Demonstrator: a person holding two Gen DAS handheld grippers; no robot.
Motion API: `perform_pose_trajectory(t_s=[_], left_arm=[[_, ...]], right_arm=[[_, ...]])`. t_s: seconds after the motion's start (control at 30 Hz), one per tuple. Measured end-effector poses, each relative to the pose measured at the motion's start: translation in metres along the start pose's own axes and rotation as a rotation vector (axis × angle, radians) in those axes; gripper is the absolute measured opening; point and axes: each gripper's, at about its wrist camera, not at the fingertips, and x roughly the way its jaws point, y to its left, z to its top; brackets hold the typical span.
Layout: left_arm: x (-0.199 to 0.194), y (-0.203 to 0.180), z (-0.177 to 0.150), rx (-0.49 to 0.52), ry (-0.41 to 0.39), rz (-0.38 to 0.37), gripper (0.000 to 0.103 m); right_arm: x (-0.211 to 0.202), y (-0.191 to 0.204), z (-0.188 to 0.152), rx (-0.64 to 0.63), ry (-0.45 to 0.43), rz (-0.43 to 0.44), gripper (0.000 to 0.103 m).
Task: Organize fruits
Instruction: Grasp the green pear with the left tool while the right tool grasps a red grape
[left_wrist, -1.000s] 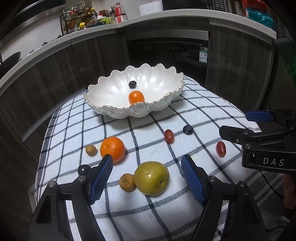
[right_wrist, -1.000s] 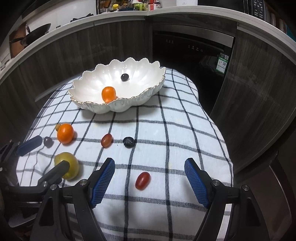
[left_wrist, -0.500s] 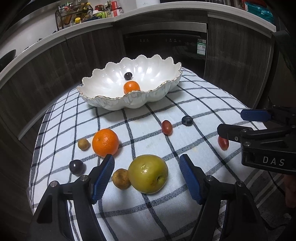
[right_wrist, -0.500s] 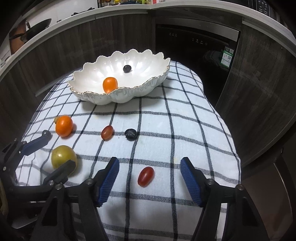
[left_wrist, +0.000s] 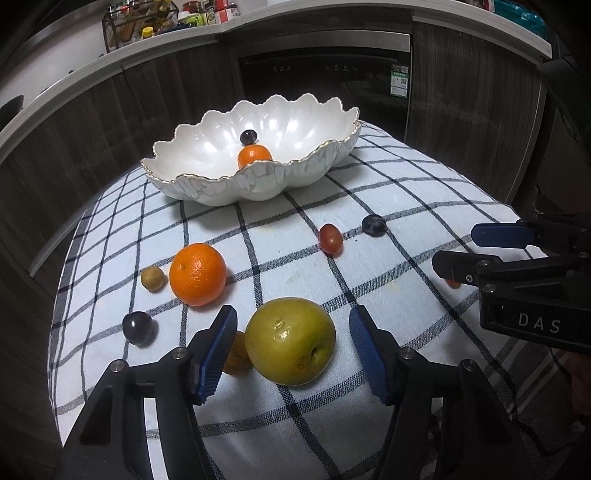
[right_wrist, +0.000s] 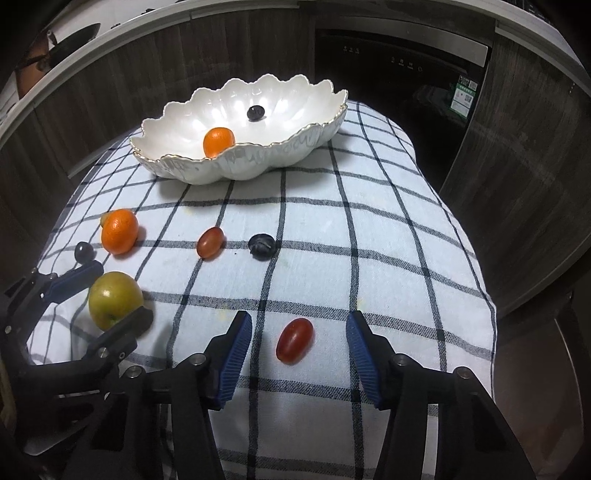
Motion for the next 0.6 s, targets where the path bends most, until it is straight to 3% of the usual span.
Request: perform_pose_trajectory(t_s=[0.33,0.6], left_arm=[[0.003,0.001,-0.001,-0.003,0.008,-0.001,0.051],[0.005,0.002,-0.001,0.003,0.011,0.007,0.049]], right_arm=[[0.007,0.001,-0.003,0.001,0.026,0.007,0.047],[0.014,-0.002,-0.005,0.019,0.056,0.022,0.033]])
